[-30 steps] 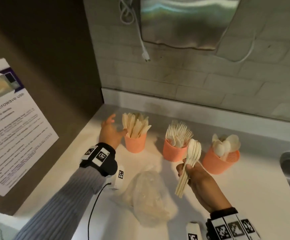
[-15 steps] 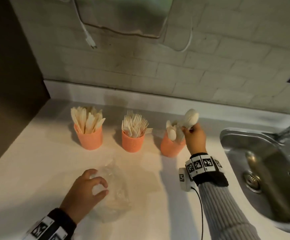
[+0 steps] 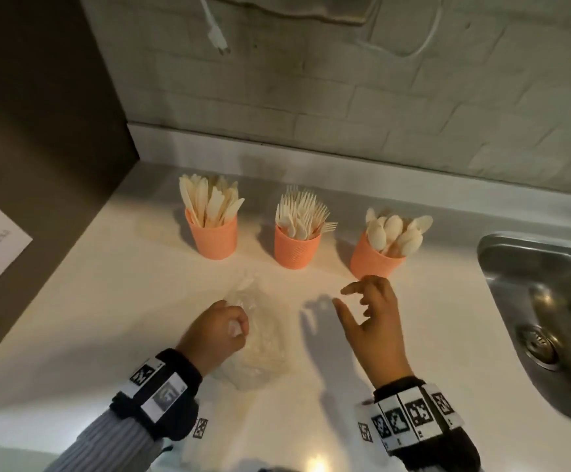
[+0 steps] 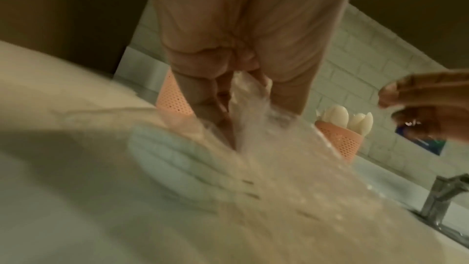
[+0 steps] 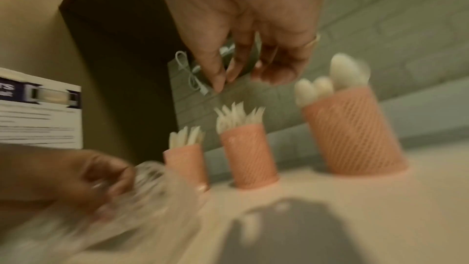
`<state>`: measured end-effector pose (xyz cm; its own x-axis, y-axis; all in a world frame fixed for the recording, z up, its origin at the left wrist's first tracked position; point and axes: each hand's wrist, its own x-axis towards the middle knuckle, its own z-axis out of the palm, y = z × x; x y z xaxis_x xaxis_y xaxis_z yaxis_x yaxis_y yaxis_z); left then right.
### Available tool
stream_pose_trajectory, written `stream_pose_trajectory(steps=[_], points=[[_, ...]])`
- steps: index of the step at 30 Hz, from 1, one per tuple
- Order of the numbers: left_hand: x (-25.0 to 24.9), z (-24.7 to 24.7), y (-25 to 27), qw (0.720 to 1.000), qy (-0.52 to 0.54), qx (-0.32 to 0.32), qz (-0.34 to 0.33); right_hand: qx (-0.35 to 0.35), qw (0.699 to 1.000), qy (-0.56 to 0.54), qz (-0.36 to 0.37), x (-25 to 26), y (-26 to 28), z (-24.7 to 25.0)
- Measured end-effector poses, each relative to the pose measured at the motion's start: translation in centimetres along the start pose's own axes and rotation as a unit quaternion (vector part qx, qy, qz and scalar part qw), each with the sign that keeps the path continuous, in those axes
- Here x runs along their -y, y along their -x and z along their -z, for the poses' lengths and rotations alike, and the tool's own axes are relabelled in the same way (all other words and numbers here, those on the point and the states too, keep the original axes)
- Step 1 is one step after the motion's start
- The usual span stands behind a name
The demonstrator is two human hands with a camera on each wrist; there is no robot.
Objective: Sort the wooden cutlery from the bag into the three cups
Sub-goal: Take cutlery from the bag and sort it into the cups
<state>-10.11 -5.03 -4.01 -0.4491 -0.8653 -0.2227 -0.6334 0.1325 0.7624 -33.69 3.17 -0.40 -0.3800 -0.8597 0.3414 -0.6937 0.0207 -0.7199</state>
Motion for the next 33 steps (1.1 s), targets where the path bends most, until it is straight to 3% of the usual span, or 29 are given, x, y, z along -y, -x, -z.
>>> stream_pose_trajectory(steps=[3,9,11,13,15,19,21,23,27,31,33], points=[[0.8,-0.2,0.1,0.999,0.043,0.005,0.005,0.17,0.981,-0.082,-0.049,-0.3,1.9,-3.8],[0.5,0.5,0.9,0.994,0.104,0.023,-0.023,0.344,0.924,-0.04,-0.163,0.4,1.8,-7.7],[0.5,0.5,1.0,0.996,0.085,0.006,-0.04,0.35,0.914,-0.048,-0.197,0.4,1.7,-8.1],[0.3,0.7,1.4,0.998,0.014,-0.019,-0.05,0.293,0.933,-0.035,-0.204,-0.2,1.4,-8.0],[0.4,0.8,1.8,0.996,-0.054,-0.025,-0.06,0.25,0.95,-0.005,-0.186,-0.8,0.8,-7.5],[0.9,0.4,2.4,0.995,-0.089,0.026,-0.026,0.233,0.962,0.02,-0.144,-0.7,0.7,-6.7],[1.1,0.1,2.5,0.996,-0.076,0.037,-0.011,0.169,0.98,0.039,-0.093,0.1,1.2,-6.5],[1.2,-0.3,2.5,0.997,-0.063,0.038,-0.008,0.165,0.985,0.047,-0.01,1.3,1.8,-6.7],[1.5,-0.2,2.1,0.999,-0.033,0.034,-0.01,0.303,0.936,0.072,0.163,3.3,1.7,-8.7],[1.9,0.0,1.9,0.999,-0.023,0.024,-0.02,0.402,0.89,0.189,0.101,3.7,0.9,-11.1],[2.2,-0.1,1.6,0.999,-0.031,0.025,-0.015,0.431,0.851,0.272,0.125,4.1,0.5,-11.6]])
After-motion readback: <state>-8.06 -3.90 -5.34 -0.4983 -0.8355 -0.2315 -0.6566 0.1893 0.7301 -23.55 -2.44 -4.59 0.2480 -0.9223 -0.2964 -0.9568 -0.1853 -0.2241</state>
